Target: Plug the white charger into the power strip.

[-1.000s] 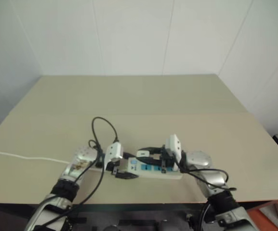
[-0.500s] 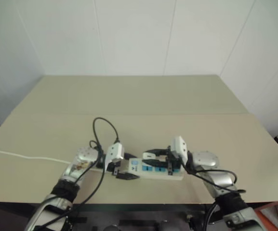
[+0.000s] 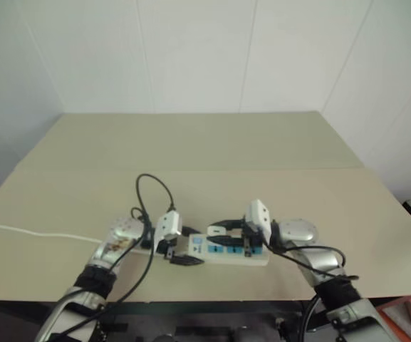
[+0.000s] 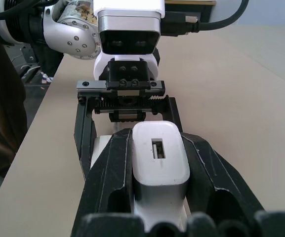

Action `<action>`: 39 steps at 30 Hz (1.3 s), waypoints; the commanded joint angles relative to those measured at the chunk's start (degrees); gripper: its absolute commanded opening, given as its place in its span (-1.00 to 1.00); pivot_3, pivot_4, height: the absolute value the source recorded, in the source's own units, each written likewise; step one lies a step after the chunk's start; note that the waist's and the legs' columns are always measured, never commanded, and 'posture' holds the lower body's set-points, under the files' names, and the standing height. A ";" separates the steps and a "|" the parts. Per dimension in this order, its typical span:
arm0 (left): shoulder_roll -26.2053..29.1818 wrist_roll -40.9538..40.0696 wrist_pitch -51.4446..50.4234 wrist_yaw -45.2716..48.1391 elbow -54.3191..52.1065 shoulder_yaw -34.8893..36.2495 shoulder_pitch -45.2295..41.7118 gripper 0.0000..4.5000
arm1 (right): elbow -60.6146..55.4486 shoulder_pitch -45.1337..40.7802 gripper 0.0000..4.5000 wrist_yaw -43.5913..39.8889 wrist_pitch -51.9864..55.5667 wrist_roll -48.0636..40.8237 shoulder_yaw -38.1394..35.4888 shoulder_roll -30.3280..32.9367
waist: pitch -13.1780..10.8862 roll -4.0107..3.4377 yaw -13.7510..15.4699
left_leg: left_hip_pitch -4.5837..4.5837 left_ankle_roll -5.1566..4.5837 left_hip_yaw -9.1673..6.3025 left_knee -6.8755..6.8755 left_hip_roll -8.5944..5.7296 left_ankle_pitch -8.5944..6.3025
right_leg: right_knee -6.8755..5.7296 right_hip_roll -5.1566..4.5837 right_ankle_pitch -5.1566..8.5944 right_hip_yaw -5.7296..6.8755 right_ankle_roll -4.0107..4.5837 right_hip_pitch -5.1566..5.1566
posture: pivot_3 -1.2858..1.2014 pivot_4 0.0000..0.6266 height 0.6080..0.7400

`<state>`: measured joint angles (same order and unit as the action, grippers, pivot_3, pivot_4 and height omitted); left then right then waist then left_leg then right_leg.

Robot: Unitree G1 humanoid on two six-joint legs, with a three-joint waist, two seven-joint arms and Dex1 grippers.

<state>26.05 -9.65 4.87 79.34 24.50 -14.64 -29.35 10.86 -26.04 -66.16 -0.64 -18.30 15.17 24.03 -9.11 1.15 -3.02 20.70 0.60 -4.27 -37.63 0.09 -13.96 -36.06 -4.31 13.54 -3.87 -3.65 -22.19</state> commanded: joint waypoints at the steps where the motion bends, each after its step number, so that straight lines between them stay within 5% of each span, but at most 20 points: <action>1: 1.93 2.21 -0.75 0.62 0.83 -1.61 2.41 0.46 | 3.95 1.21 -0.48 -0.23 2.50 4.05 1.62 1.47 | 0.01 0.00 -0.05 | -0.02 0.00 0.00 0.02 0.00 0.00 | 0.00 0.00 0.01 0.00 0.00 0.01 | 0.03 -0.52 1.00; 17: 2.30 2.03 -1.30 -1.79 -0.62 -0.68 3.52 0.46 | 7.29 -0.14 -0.48 -2.32 3.22 4.85 2.86 2.56 | 0.65 0.09 0.11 | -0.38 0.01 0.09 0.42 0.00 0.00 | 0.05 -0.02 0.10 -0.10 0.08 0.15 | 0.03 -0.52 1.00; 27: 1.76 1.78 -0.42 -2.33 1.47 -0.65 2.24 0.46 | 5.12 -1.59 0.98 -6.17 6.55 3.11 2.43 3.46 | 0.68 0.17 0.33 | -0.36 0.01 0.09 0.47 0.01 0.00 | 0.03 0.00 0.14 -0.09 0.09 0.09 | 0.03 -0.52 1.00; 30: 1.50 1.68 -0.29 -2.59 1.98 -0.67 1.86 0.46 | 5.54 -2.24 0.98 -6.21 6.23 3.09 1.30 3.67 | 0.67 0.17 0.39 | -0.36 0.01 0.09 0.47 0.01 0.00 | 0.04 0.00 0.14 -0.09 0.08 0.09 | 0.03 -0.52 1.00; 34: 0.97 0.44 -1.57 -3.02 1.62 0.37 1.13 0.98 | 4.84 -2.82 1.00 -6.63 6.07 2.56 -0.40 4.62 | 0.65 0.18 0.46 | -0.30 0.02 0.09 0.47 0.00 0.01 | 0.04 -0.01 0.15 -0.09 0.07 0.05 | 0.03 -0.52 1.00; 39: 2.79 -3.40 -5.09 -0.62 -3.32 3.17 0.12 0.98 | 4.67 -3.24 1.00 -7.56 5.66 1.34 -3.17 6.73 | 0.38 0.21 0.46 | -0.12 0.02 0.09 0.47 0.00 0.01 | 0.05 -0.02 0.15 -0.08 0.06 -0.11 | 0.03 -0.52 1.00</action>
<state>27.28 -11.25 1.06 77.79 23.94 -13.59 -28.47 15.12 -29.02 -72.89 4.72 -16.71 13.79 29.65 -8.72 1.35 -2.56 20.66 0.63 -4.19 -37.16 0.08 -13.95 -36.01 -4.32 13.69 -3.95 -3.57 -22.37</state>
